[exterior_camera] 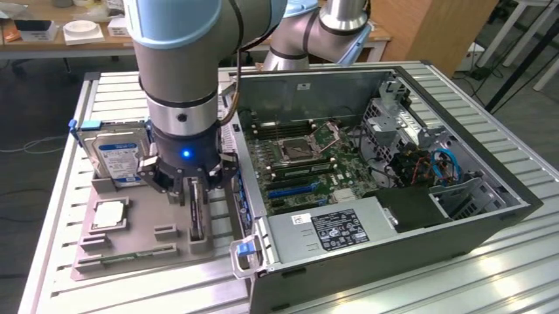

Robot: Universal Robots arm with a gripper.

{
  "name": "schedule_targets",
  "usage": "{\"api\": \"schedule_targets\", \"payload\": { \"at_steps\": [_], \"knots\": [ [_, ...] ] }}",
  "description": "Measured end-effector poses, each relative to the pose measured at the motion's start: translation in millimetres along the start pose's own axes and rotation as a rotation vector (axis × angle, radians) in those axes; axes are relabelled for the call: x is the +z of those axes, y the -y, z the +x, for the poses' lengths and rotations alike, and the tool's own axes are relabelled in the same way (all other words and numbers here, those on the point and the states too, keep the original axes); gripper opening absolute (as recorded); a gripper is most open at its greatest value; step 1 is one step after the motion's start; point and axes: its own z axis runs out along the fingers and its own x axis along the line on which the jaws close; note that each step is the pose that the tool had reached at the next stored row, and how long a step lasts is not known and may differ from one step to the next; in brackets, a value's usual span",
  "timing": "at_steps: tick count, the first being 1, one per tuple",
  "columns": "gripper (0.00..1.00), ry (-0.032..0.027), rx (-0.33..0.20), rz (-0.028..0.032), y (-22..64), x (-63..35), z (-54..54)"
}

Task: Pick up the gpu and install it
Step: 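Pick up the gpu and move the gpu toward the slot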

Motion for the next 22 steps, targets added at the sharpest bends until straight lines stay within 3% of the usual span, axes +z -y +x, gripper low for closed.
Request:
{"api": "schedule_targets", "payload": {
  "at_steps": [13, 18, 22],
  "knots": [
    [0.42, 0.0003, -0.003, 0.0001, 3.2, 22.7, -1.0],
    [0.42, 0.0002, -0.003, 0.0001, 3.0, 22.9, -1.1],
    [0.42, 0.0006, -0.002, 0.0003, -3.4, 23.7, -0.6]
  ]
}}
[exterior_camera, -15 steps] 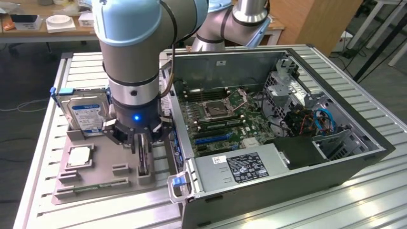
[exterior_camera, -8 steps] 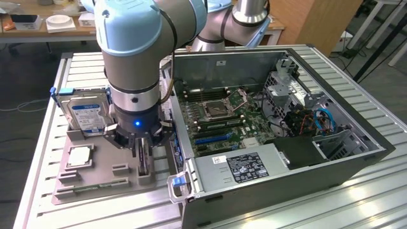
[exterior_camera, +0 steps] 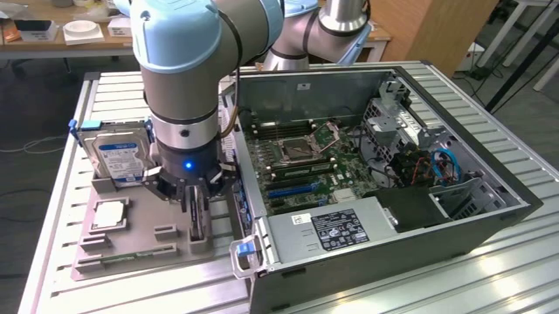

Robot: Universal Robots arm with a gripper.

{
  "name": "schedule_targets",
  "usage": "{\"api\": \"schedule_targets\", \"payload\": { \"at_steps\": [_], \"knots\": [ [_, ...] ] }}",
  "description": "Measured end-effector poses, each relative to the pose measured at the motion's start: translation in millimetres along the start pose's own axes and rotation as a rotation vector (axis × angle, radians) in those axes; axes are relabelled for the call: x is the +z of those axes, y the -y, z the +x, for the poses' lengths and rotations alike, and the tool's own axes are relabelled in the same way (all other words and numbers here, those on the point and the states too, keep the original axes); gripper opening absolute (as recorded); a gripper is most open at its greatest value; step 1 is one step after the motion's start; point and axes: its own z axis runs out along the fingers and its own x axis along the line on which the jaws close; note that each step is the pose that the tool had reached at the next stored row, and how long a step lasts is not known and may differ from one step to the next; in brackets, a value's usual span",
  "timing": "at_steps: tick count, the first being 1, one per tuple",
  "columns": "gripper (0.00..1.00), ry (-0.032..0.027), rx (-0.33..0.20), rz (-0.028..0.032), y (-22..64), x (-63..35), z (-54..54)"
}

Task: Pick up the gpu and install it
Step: 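Pick up the gpu and move the gpu toward the slot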

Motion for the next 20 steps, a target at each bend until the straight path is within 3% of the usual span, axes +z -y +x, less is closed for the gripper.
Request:
{"api": "schedule_targets", "payload": {
  "at_steps": [9, 10, 20],
  "knots": [
    [0.40, -0.0001, 0.000, 0.0001, 0.0, -0.1, 0.1],
    [0.33, -0.0001, 0.000, 0.0001, 0.0, -0.1, 0.2],
    [0.26, -0.0001, 0.000, 0.0002, 0.0, -0.1, 0.3]
  ]
}}
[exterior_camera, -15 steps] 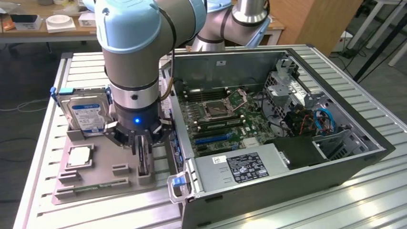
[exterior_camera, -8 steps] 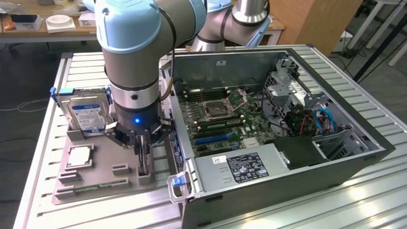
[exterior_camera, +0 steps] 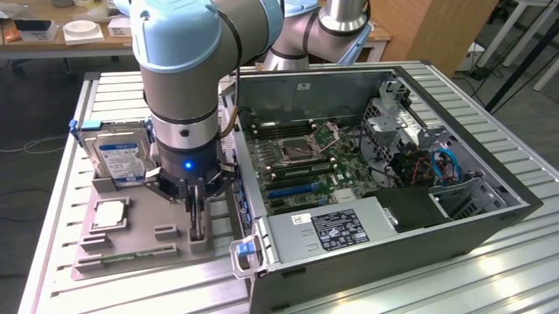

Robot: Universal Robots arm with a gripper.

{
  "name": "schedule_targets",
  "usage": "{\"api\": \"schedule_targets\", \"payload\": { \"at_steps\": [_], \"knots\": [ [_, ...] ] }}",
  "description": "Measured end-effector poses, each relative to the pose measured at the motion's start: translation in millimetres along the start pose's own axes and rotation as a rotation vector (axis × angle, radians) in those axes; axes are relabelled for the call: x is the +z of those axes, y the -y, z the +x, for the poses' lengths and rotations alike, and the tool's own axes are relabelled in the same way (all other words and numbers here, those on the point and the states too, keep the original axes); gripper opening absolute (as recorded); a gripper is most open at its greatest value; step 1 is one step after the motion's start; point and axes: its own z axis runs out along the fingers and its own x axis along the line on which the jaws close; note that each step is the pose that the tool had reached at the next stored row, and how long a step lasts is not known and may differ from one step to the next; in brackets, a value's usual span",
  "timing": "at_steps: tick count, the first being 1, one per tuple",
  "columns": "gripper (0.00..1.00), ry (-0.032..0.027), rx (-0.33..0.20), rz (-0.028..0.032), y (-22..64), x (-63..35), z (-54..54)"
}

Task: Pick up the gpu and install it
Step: 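Pick up the gpu and move the gpu toward the slot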

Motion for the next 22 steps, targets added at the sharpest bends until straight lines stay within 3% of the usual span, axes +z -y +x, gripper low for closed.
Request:
{"api": "schedule_targets", "payload": {
  "at_steps": [16, 22],
  "knots": [
    [0.26, 0.0001, 0.000, -0.0001, 0.0, 0.0, 0.1],
    [0.26, 0.0000, 0.000, -0.0001, -0.4, -10.6, 0.5]
  ]
}}
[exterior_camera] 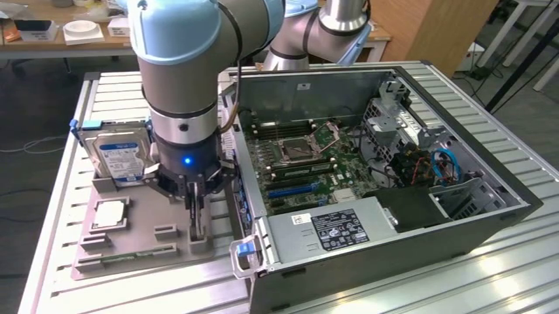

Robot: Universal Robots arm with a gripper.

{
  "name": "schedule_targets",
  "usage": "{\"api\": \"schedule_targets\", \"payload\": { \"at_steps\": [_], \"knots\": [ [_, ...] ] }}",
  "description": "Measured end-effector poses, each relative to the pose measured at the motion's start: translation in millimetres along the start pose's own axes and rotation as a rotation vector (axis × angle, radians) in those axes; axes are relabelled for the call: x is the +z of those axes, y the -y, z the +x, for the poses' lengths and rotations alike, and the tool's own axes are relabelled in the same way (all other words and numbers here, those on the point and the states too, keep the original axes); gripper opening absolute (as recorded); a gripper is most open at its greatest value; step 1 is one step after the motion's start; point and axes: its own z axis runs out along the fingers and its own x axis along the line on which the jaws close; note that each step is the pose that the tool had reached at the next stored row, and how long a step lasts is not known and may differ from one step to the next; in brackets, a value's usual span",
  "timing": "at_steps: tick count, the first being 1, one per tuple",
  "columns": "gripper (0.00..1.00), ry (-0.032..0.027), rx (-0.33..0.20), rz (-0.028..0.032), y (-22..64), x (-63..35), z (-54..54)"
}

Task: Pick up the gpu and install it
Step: 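Pick up the gpu and move the gpu toward the slot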

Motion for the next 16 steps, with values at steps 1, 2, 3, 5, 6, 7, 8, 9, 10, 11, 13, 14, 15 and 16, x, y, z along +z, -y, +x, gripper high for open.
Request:
{"api": "schedule_targets", "payload": {
  "at_steps": [1, 2, 3, 5, 6, 7, 8, 9, 10, 11, 13, 14, 15, 16],
  "knots": [
    [0.26, -0.0001, 0.000, 0.0001, -0.1, -2.2, 0.1],
    [0.26, -0.0002, 0.000, 0.0001, -0.2, -4.3, 0.2],
    [0.26, -0.0001, 0.000, 0.0000, -0.3, -6.4, 0.3],
    [0.26, -0.0002, 0.000, 0.0001, -0.5, -11.0, 0.4],
    [0.26, -0.0003, 0.000, 0.0001, -0.5, -13.3, 0.5],
    [0.26, -0.0005, 0.000, 0.0002, -0.6, -15.9, 0.6],
    [0.26, -0.0005, 0.000, 0.0001, -0.7, -18.5, 0.7],
    [0.26, -0.0006, 0.000, 0.0001, -0.9, -21.3, 0.8],
    [0.26, -0.0007, 0.000, 0.0001, -1.0, -24.1, 0.9],
    [0.26, -0.0008, 0.000, 0.0000, -1.1, -26.9, 1.0],
    [0.26, -0.0009, 0.000, 0.0001, -1.3, -33.1, 1.2],
    [0.26, -0.0009, 0.000, 0.0001, -1.4, -36.2, 1.3],
    [0.26, -0.0010, 0.000, 0.0002, -1.6, -39.7, 1.5],
    [0.26, -0.0010, 0.000, 0.0001, -1.7, -42.6, 1.6]
  ]
}}
